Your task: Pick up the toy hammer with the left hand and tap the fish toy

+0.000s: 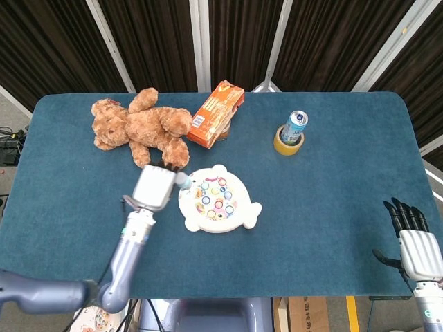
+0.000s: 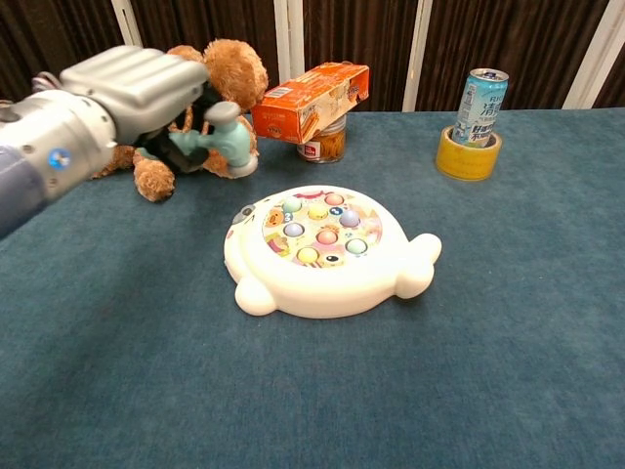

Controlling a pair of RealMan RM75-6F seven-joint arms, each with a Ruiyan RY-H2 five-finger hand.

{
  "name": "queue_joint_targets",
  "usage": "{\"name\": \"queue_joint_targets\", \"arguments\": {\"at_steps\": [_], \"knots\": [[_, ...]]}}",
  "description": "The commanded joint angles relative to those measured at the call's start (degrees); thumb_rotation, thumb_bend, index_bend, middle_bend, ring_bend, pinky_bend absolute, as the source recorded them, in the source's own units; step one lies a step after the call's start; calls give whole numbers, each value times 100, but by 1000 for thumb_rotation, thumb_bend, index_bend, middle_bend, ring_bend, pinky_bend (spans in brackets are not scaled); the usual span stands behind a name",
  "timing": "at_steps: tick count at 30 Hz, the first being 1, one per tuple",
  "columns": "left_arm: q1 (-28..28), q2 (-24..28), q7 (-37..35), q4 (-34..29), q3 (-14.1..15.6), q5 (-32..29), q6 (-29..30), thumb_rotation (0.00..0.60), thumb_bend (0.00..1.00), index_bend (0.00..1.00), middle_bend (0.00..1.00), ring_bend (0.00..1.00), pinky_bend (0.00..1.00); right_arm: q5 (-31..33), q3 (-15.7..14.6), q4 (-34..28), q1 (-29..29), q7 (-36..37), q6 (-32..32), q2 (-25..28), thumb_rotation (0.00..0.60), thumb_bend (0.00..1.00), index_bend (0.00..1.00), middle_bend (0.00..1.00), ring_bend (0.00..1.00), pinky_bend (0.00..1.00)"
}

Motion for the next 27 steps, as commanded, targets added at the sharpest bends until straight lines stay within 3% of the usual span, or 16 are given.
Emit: {"name": "queue_joint_targets", "arguments": {"at_steps": [1,10,27], "knots": [[380,395,-380,-154,327,128,109,600,625,661,491,397,537,-28,-14,6,-8,-50,20,-20,600,181,0,0,0,0],[948,616,-1257,411,800,250,-64,600,625,656,491,396,537,-30,-16,13,-9,-98,20,-44,600,180,0,0,0,0],[1157,-156,-1720,1729,922,545,-461,600,624,633,490,396,537,-132,-50,60,48,-94,-52,-62,600,181,0,0,0,0]]}}
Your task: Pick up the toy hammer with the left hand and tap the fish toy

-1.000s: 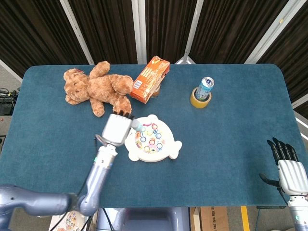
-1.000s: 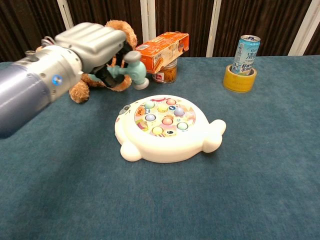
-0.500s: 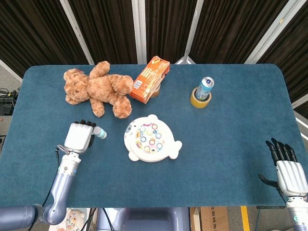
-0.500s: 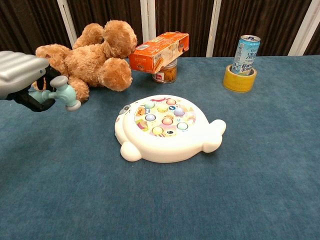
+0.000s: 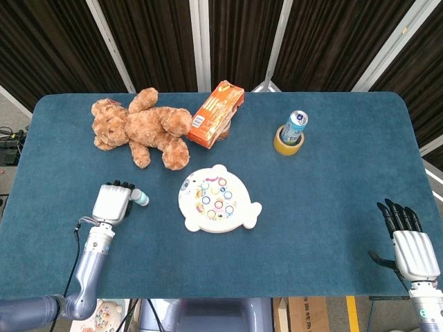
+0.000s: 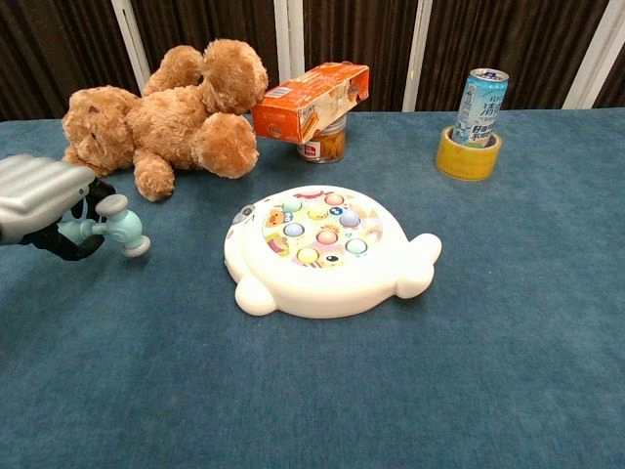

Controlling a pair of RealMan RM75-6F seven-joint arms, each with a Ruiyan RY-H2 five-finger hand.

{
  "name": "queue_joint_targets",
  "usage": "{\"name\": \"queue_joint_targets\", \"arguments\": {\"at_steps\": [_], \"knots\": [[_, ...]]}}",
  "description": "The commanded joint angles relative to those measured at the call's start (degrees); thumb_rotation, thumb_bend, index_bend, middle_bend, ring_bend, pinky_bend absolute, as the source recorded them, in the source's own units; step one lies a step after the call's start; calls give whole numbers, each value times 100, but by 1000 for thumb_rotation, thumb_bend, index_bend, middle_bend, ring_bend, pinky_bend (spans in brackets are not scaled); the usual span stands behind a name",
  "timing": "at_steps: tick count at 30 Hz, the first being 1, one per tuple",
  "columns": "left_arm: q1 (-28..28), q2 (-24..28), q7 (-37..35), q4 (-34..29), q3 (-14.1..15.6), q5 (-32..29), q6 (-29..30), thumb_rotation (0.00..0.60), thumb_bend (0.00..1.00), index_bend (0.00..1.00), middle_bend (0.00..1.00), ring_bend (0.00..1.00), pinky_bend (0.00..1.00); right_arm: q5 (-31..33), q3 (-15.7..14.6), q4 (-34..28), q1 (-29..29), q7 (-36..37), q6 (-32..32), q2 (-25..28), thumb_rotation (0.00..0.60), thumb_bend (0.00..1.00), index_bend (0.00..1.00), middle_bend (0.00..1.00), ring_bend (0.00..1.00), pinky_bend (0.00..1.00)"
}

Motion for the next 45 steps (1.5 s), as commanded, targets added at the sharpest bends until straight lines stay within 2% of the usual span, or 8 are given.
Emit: {"name": "queue_joint_targets", "arguments": {"at_steps": [1,11,21,28,31,35,41,45], "knots": [[18,-104,-15,104,27,87,-38,600,624,630,490,396,538,-10,1,10,2,9,6,4,600,180,0,0,0,0],[116,-359,-41,310,12,254,-104,600,556,585,475,396,537,-67,-24,30,6,42,7,17,600,181,0,0,0,0],[211,-325,-38,334,-52,290,-194,600,306,492,402,355,495,-62,-27,36,7,36,5,9,600,180,0,0,0,0],[259,-281,-4,275,-111,320,-195,600,244,434,346,321,453,-70,-30,32,2,35,19,13,600,181,0,0,0,0],[282,-260,11,243,-140,335,-182,600,192,376,303,288,412,-75,-31,36,0,36,25,13,600,181,0,0,0,0],[312,-213,14,174,-189,323,-172,600,157,321,253,246,370,-70,-33,34,0,37,19,15,600,180,0,0,0,0],[366,-39,-49,-28,-261,378,-129,600,145,182,142,173,302,-68,-35,32,1,35,17,17,600,180,0,0,0,0],[390,139,-89,-281,-331,454,-50,600,131,156,121,146,266,-67,-37,30,-2,30,19,16,600,181,0,0,0,0]]}}
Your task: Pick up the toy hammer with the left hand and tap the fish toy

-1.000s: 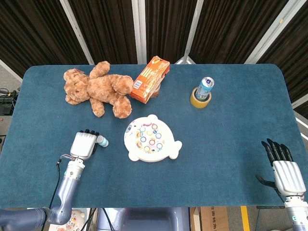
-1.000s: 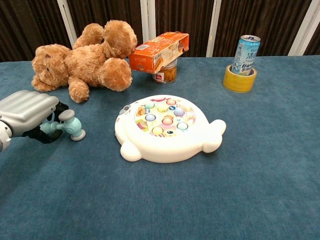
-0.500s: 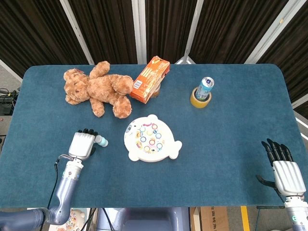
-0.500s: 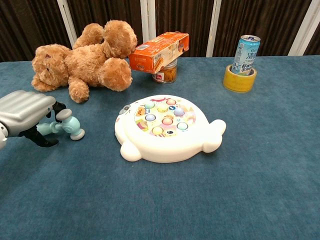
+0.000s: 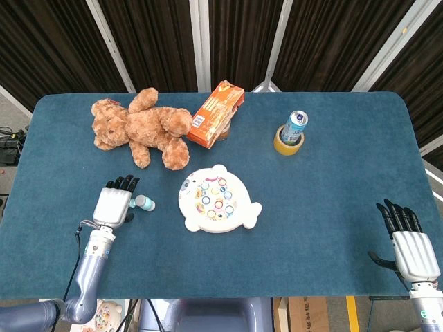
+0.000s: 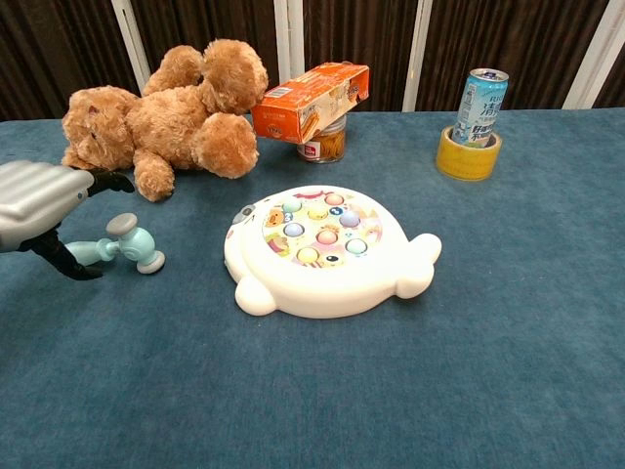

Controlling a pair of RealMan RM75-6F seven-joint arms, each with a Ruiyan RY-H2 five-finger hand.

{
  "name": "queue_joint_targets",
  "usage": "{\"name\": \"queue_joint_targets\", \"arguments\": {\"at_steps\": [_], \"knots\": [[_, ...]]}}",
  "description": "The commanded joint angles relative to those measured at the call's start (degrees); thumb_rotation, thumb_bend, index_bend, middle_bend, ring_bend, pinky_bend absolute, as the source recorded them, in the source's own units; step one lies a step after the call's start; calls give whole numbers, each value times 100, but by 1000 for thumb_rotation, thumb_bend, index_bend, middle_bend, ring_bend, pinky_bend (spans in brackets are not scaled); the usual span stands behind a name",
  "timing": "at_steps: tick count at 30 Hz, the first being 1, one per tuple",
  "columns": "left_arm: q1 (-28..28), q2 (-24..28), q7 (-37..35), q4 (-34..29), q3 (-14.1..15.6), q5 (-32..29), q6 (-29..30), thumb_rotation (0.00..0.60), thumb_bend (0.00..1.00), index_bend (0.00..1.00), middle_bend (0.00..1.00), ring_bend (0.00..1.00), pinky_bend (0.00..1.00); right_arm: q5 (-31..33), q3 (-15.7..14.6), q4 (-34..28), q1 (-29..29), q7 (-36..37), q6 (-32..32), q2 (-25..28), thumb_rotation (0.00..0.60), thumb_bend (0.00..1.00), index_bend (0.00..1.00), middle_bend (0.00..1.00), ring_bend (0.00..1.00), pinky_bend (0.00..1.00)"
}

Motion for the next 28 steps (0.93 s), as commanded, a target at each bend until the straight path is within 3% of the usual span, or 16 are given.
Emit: {"name": "queue_joint_targets", "arguments": {"at_steps": [1,7,13,19,28], "knots": [[28,168,-24,-236,-67,56,74,600,128,152,116,140,260,-1,-1,-1,-2,-5,3,2,600,180,0,0,0,0],[271,905,-103,-1195,-10,320,418,600,97,82,7,31,126,-12,-3,23,-8,-36,23,9,600,181,0,0,0,0],[858,1946,-575,-1954,512,1052,980,600,74,4,0,0,54,-59,-22,65,0,-134,28,12,600,180,0,0,0,0],[1584,2580,-1546,-1683,1135,1923,1647,600,62,0,0,0,25,-194,-26,149,-5,-281,151,-56,600,180,0,0,0,0],[2266,2775,-2661,-1075,1505,2389,2110,600,61,0,0,0,23,-392,35,338,-48,-327,484,-230,600,180,0,0,0,0]]}}
